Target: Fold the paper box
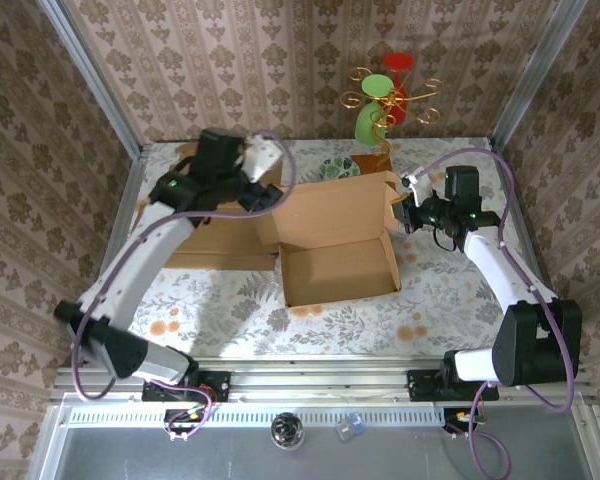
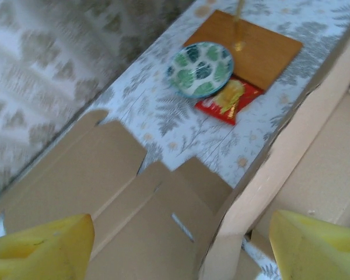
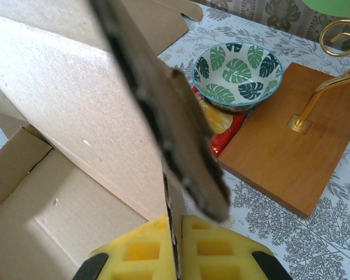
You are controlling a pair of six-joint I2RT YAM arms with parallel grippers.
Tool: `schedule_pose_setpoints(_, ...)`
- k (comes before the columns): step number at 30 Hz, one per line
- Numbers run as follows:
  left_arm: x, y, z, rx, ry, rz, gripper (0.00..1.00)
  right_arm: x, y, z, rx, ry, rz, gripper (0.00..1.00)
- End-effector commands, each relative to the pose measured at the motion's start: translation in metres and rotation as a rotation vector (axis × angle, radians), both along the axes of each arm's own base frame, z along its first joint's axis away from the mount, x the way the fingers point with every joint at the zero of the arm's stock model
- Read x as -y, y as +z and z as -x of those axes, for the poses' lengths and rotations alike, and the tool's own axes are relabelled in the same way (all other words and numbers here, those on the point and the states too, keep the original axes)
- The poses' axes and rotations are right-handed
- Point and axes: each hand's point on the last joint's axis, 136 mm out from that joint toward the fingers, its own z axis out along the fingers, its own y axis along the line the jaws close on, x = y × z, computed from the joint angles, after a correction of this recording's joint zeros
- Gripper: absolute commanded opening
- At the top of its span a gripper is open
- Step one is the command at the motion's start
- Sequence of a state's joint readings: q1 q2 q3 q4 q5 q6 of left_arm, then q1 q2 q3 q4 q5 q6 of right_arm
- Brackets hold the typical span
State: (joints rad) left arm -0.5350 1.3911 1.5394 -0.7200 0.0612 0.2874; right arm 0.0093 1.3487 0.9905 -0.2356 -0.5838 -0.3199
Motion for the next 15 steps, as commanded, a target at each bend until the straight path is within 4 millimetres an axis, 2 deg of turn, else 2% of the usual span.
schedule_pose_setpoints(1,-0.022,-0.023,0.024,-0.141,0.117,0.180,0.78,0.000,0.001,0.003,0.011,0.010,0.009,0.00)
schedule_pose_setpoints(4,-0.047,-0.051,0.036,-0.246,0.162,0.295,0.73,0.000,0.000,0.003,0.007,0.008,0.009,0.00)
schedule_pose_setpoints(7,-0.055,-0.066,0.041,-0.270,0.144,0.354,0.70,0.000,-0.001,0.003,0.006,0.009,0.010,0.00)
schedule_pose_setpoints(15,-0.048,-0.090,0.021,-0.288,0.046,0.324,0.72,-0.001,-0.002,0.004,-0.001,0.013,0.006,0.00)
